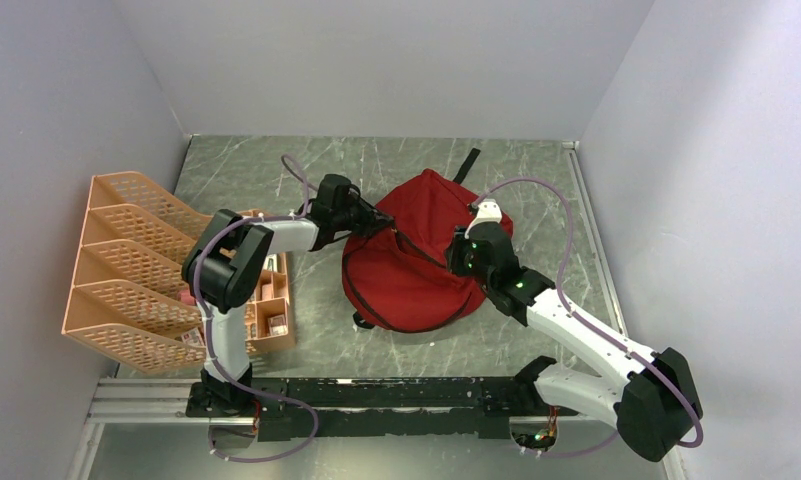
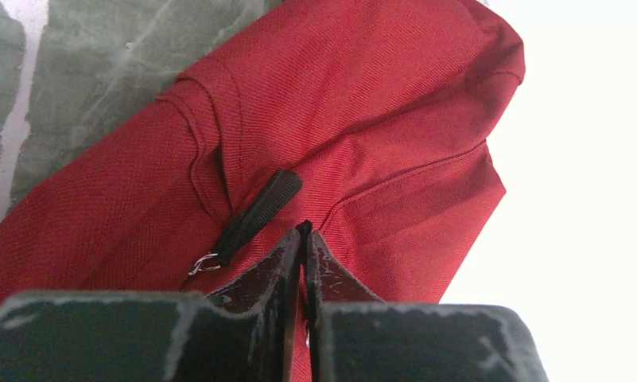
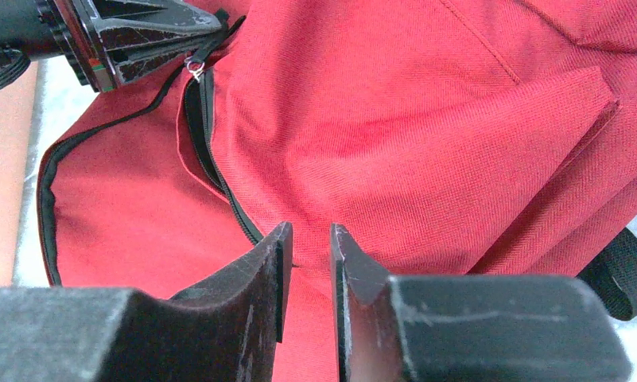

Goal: Pack the student bag
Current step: Zip the student bag at the center of the board.

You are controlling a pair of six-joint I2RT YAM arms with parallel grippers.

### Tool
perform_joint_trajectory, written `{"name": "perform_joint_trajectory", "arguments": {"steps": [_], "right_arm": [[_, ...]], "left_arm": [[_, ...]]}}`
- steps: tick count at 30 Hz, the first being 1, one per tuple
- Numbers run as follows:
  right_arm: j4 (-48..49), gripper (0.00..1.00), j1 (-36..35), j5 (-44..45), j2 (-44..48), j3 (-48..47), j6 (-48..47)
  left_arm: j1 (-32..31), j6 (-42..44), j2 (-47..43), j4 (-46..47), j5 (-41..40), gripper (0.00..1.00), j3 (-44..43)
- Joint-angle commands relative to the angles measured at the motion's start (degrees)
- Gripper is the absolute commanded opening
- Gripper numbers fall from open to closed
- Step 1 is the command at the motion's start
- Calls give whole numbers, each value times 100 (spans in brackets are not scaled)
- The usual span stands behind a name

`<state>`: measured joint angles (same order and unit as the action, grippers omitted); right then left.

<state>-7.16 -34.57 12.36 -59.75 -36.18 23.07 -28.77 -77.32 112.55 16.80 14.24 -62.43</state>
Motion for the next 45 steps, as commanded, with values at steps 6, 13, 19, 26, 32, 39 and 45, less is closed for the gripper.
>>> {"name": "perform_joint_trajectory", "arguments": {"steps": [6,13,19,26,32,39,45], "right_arm": [[48,27,-13,-47,99,52,22],[72,27,-7,-101,60,52,41],[108,27,-6,-129,38,61,45],[135,27,-13,-162,8,63,70],[212,27,-11,-234,-31,41,77],[929,33,-5,-689,-276,-75,45],[1962,38,-13,-1152,-955,-299,-208]], "left_arm": [[123,383,-146,190,173,5,-240],[180,811,-377,-27,42,5,-312],[189,998,-626,-378,-74,5,-302],[188,1149,-820,-431,-148,5,-153],[150,1712,-919,-257,-2,5,-261],[-72,2503,-1109,-424,42,5,-476],[-210,2714,-1224,-382,137,5,-498]]}}
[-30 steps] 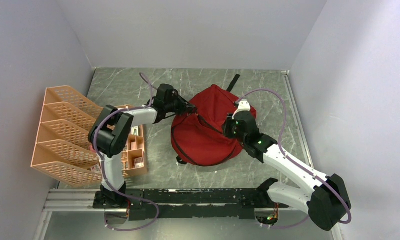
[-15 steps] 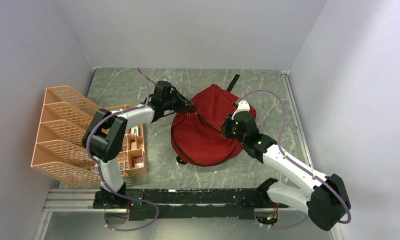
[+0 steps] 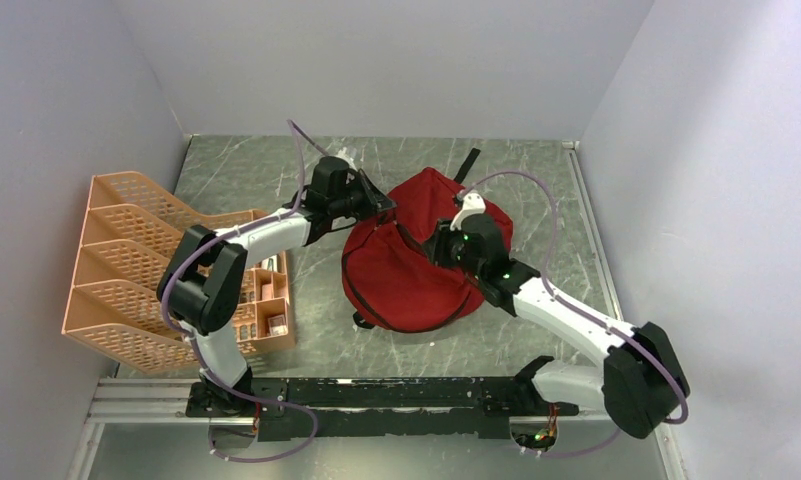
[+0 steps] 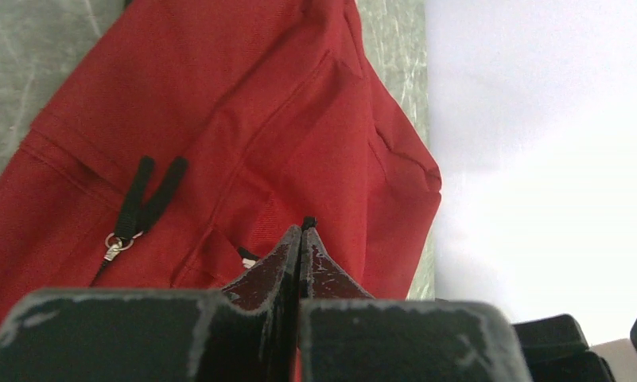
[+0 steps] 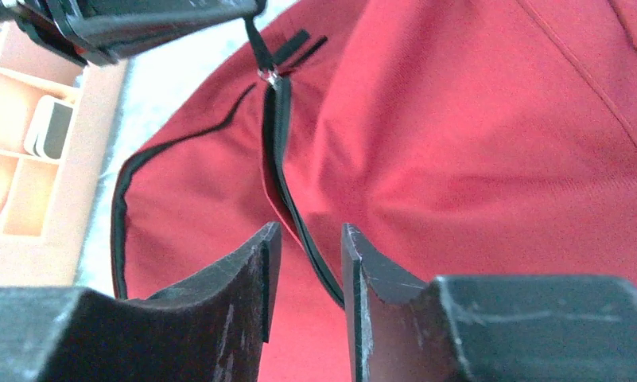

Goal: Pack the student bag
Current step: Zip the student bag at the center of the board.

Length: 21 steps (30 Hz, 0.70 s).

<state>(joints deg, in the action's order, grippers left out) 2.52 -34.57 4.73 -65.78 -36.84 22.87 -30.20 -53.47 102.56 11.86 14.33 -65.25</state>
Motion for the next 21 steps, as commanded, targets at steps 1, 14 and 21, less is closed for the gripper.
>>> {"name": "perform_joint_trajectory", "arguments": {"steps": [1,14,21], "right_arm": [[1201,38,-12,-438,-489,-248,-246],[2681,47,-10,-743,-1983,-697,-364],[2274,48,1,-152,-1894,-892,-122]], "left_arm": [[-71,329,-228,107,143,5,-238],[-99,319,-229,-4,168,5,-357],[-101,579,-42,-458,-68,6,-664]]}}
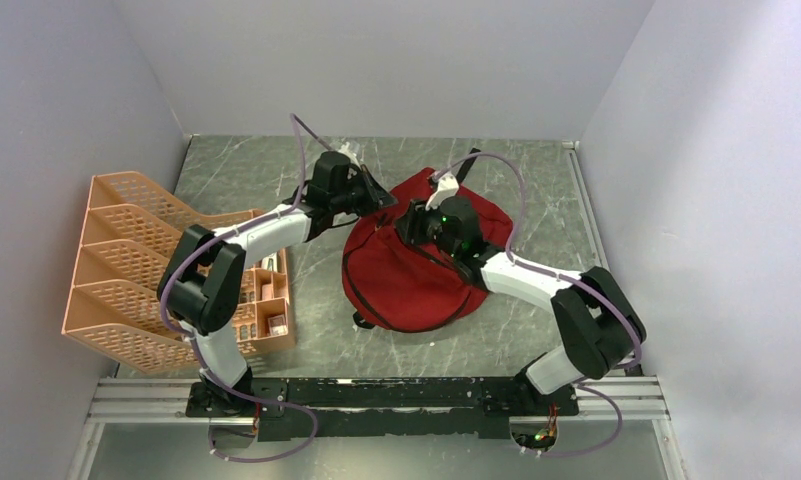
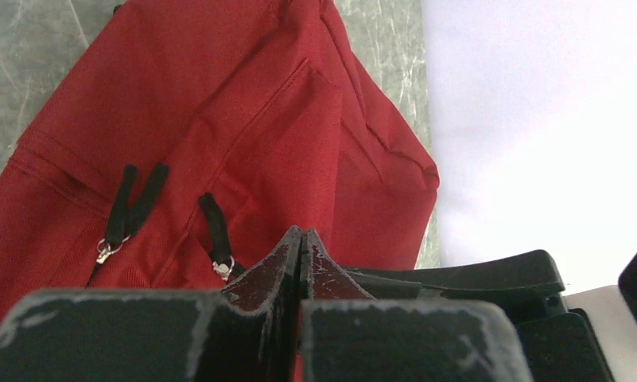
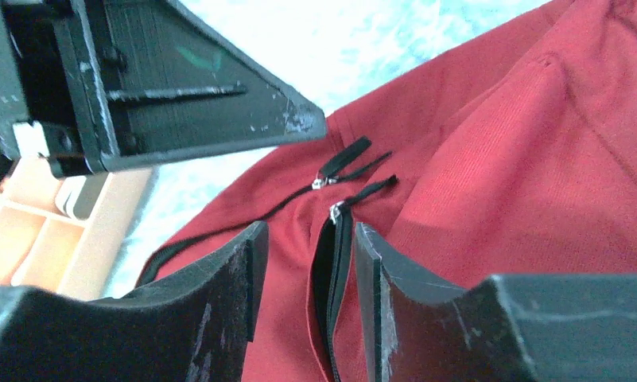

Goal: Pack the student bag
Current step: Zip the student bag at the center of the board.

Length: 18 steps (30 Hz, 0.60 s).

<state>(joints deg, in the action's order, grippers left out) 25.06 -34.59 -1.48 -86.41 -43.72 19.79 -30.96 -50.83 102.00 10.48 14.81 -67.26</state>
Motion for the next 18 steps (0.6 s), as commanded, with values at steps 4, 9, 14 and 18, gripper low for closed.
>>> {"name": "perform_joint_trajectory", "arguments": {"steps": [4,9,14,18], "right_arm": [[-369,47,21,744,557,-26,384],[-603,46,39,890,1313,365,405],[-932,45,39,1098,1842,532,210],[-1011,45,40,1207,2098,647,156]], "left_arm": [[-42,1219,673,-1618,-51,18,-1654],[-75,1982,1355,-2880,-242,27,-2702],[-142,2369,1571,-3464,-380,34,-3049],[-220,2582,1587,-3730,-455,37,-3086]]}}
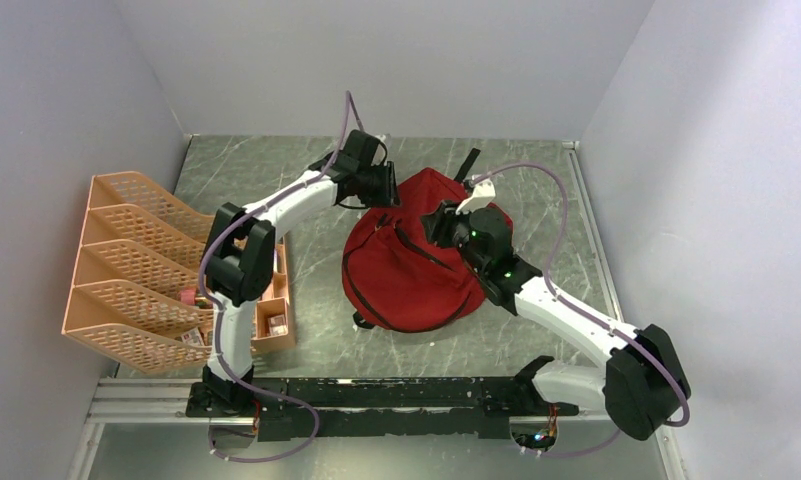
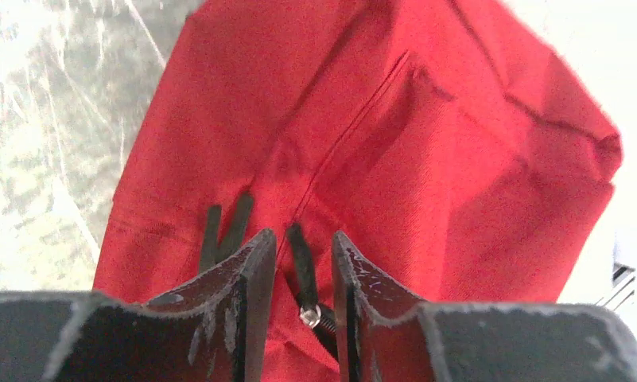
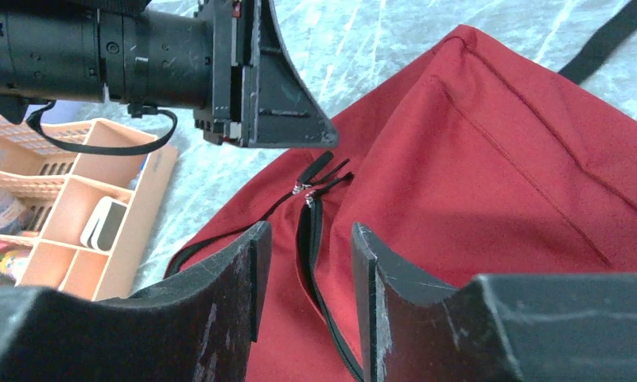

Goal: Pack the student bag
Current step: Zip the student bag at the center of the board.

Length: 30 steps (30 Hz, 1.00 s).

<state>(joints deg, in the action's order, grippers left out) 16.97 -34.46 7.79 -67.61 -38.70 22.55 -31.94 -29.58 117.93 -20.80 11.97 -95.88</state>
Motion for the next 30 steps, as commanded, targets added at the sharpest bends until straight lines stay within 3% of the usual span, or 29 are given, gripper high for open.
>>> {"name": "perform_joint_trajectory", "arguments": {"steps": [1,12,24,30], "right_arm": [[-203,45,22,291,244,165,-132],[-341,45,23,281,278,203,-119],[-362,45,23,270,296,275,-101],[-376,45,25,243,266,285,-99]], "left_arm": [[-134,468,-8,-597,-145,38,-195],[-395,774,593,-1112,-47,38,-823],[-444,1135,620,-1492,-411,36,-933],[-462,1177,617,-1433,-149,21,-918]]}}
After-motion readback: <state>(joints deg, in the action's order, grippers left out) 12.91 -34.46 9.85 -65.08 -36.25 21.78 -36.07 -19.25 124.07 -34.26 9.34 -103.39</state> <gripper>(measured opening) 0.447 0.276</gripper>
